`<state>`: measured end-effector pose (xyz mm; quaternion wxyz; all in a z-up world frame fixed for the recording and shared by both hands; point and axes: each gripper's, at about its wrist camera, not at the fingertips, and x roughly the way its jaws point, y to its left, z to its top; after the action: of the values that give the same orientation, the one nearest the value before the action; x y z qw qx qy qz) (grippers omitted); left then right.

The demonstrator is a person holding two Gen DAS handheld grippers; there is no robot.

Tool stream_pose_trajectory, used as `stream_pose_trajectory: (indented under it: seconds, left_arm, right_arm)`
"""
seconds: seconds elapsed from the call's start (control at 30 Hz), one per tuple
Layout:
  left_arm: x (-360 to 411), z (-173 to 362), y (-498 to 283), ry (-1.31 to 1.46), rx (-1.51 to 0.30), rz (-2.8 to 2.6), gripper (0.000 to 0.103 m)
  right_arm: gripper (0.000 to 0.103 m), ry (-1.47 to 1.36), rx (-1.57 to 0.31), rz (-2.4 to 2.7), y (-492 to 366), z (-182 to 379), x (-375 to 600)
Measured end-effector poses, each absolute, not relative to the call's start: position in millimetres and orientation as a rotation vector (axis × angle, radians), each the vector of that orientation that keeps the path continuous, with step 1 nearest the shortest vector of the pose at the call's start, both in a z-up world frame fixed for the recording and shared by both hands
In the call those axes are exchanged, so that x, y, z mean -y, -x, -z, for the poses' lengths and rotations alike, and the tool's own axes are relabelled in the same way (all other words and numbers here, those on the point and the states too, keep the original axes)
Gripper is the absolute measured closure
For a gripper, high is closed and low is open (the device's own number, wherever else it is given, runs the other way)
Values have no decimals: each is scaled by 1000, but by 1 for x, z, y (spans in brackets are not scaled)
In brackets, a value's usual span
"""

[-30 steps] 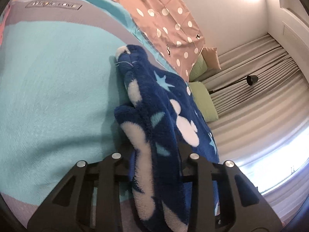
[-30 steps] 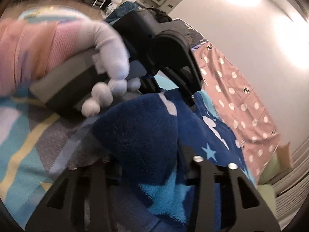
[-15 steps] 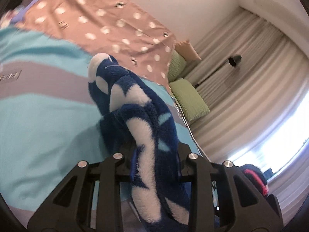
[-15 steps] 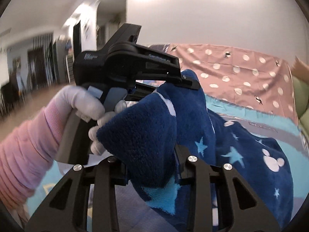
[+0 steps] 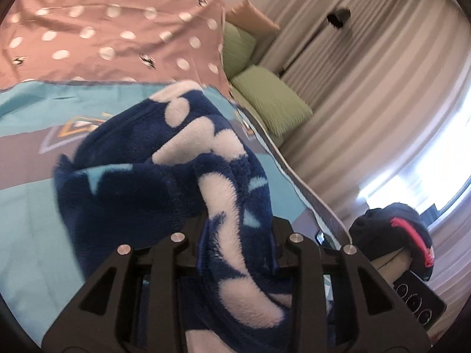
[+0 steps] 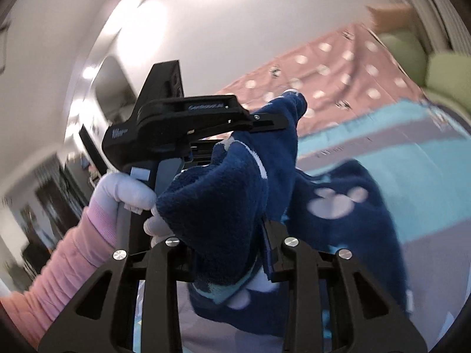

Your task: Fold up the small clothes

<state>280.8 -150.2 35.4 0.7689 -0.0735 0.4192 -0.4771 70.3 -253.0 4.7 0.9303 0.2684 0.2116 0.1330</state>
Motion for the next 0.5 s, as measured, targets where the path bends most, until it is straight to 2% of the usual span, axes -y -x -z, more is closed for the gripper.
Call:
stream_pose_trajectory:
  seconds: [0.2,0.37,0.5]
  left_arm:
    - [220,13,-280,59,-1011,1011,59]
    - [238,44,-287,119,-1077,1017,61]
    - [247,51,-277,25,-1044,998,58]
  right_arm:
    - [73,-733,-546,-202,-59,48,310]
    - [73,-882,-631,-201,-56,96,331]
    - [72,-869,-635,-209,-52,97,327]
